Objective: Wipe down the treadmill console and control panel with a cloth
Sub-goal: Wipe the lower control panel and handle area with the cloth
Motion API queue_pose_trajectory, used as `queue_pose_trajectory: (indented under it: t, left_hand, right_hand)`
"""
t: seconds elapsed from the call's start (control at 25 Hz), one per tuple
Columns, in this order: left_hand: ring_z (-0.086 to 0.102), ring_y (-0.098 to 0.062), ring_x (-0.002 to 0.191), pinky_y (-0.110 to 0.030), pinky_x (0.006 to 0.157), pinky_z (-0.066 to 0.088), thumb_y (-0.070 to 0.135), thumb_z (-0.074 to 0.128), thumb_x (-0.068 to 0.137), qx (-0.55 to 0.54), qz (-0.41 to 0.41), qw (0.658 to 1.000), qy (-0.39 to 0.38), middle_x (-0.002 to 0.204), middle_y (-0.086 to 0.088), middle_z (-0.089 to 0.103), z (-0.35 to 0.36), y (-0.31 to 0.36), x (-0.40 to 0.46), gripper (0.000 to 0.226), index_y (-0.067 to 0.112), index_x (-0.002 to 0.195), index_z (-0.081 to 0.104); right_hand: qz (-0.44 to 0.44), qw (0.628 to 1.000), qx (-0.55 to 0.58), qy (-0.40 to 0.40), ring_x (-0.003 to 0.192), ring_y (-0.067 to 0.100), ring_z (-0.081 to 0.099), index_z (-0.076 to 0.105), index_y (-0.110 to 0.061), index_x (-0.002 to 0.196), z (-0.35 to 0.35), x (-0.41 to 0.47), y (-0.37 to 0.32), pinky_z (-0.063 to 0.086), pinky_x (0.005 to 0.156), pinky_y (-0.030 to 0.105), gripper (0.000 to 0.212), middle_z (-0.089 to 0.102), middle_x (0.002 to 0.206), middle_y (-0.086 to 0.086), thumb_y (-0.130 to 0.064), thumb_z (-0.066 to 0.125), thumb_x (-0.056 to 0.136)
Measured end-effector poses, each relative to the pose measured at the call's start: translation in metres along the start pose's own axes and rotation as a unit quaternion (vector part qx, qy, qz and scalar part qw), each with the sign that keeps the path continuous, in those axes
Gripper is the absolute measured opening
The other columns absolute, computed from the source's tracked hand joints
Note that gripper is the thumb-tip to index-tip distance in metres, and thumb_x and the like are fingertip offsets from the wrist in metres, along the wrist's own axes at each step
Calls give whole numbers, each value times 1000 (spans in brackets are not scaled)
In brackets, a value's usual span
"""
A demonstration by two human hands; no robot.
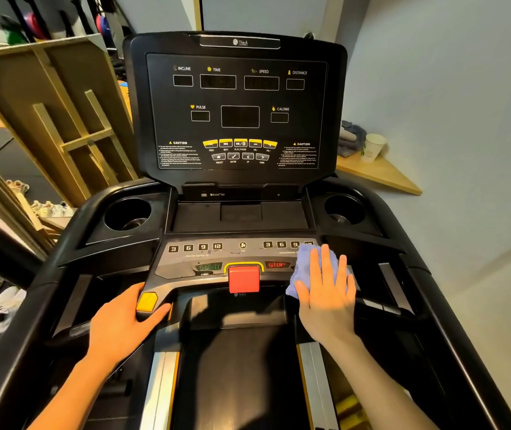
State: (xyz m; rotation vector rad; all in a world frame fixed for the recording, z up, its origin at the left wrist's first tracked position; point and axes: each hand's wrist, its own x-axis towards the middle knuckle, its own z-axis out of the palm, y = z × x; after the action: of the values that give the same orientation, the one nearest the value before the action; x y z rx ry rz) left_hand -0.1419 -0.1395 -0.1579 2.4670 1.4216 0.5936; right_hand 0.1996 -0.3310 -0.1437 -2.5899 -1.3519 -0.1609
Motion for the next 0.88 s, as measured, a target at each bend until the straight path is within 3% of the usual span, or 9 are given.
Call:
queue_pose_trajectory:
  t: [0.2, 0.4, 0.52, 0.68, 0.88]
  left_hand:
    - [64, -8, 76, -18, 57, 46, 74, 54, 76, 5, 0, 1000, 5, 93, 7, 71, 2, -3, 1, 66, 23, 117, 60]
    - [66, -8, 78, -20, 59, 49, 80, 47, 75, -2, 3, 1000, 8, 94, 9, 71, 2, -4, 1, 71, 24, 118, 59]
    - [63, -5, 74, -19, 59, 49, 81, 45, 75, -4, 2, 1000, 10, 91, 12, 70, 1, -3, 1, 69, 26, 116, 59]
    - [64, -5, 74, -20, 60, 50, 82, 44, 74, -12, 1, 1000, 14, 91, 12, 69, 0, -1, 1, 70, 26, 114, 59]
    - [63, -5, 75, -21, 61, 52, 83, 42, 74, -18, -7, 1000, 9, 91, 14, 68, -1, 0, 0, 72, 27, 116, 58]
  right_hand:
    - [51, 999, 0, -16, 151, 48, 25, 24, -12, 161, -1, 29, -25, 36, 115, 62, 72, 23, 168, 16, -52, 16, 102]
    - [77, 997, 19, -1, 148, 51, 28, 32, -8, 158, 4, 57, -53, 31, 113, 67, 77, 29, 166, 17, -53, 15, 99]
    - [88, 996, 19, 19, 150, 50, 25, 33, -8, 158, 10, 64, -66, 26, 114, 68, 80, 31, 165, 17, -57, 6, 101]
    - [61, 998, 16, 32, 153, 48, 17, 31, -9, 159, 16, 67, -84, 15, 119, 67, 77, 28, 167, 15, -54, 17, 99]
    - [29, 999, 21, 14, 156, 44, 5, 22, -15, 162, 22, 68, -121, 3, 123, 63, 82, 19, 170, 11, -59, 3, 96]
